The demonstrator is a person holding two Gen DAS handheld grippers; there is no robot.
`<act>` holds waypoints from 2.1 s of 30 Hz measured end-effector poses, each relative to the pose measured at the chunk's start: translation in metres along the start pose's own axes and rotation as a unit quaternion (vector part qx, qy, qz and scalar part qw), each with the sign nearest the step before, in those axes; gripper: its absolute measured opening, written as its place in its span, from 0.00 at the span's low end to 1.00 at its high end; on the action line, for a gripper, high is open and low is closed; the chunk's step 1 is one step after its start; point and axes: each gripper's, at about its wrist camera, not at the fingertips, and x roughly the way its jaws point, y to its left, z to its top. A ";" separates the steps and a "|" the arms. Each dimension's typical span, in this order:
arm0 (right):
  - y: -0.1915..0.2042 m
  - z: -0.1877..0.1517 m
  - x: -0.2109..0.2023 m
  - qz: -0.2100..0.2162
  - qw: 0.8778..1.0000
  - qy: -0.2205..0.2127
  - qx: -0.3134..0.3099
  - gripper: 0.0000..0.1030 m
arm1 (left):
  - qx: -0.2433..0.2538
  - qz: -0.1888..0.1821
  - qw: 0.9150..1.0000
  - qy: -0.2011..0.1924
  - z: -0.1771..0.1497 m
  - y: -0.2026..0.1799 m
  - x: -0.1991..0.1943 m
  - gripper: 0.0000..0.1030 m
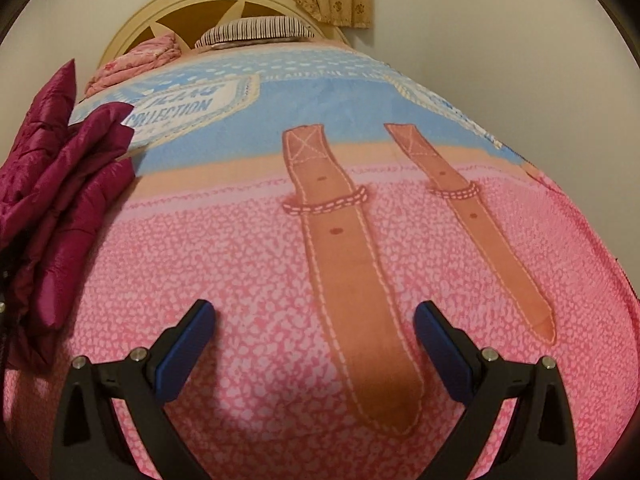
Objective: Fold large clothes
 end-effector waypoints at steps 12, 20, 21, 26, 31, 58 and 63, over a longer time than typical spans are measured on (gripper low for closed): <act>0.000 -0.002 0.003 -0.002 1.000 0.011 0.002 0.99 | 0.007 -0.036 0.997 -0.062 -0.039 0.021 -0.088 0.84; 0.003 0.005 -0.007 0.026 1.000 -0.003 0.016 0.78 | -0.131 0.073 0.989 -0.001 -0.086 0.146 -0.064 0.84; 0.004 0.009 -0.007 0.037 0.999 -0.001 0.026 0.73 | -0.159 0.094 0.982 0.032 -0.088 0.170 -0.047 0.84; 0.046 0.060 -0.030 0.071 0.997 -0.037 0.017 0.71 | -0.274 0.126 0.946 0.116 -0.082 0.246 0.026 0.84; 0.116 0.116 -0.055 0.100 0.992 -0.073 -0.027 0.71 | -0.338 0.103 0.928 0.122 -0.059 0.255 0.068 0.84; 0.167 0.089 0.030 0.080 0.996 -0.028 -0.005 0.58 | -0.248 0.066 0.954 0.152 -0.006 0.168 0.151 0.85; 0.165 0.084 0.034 0.096 0.995 -0.028 0.001 0.58 | -0.269 0.052 0.949 0.157 -0.012 0.170 0.156 0.88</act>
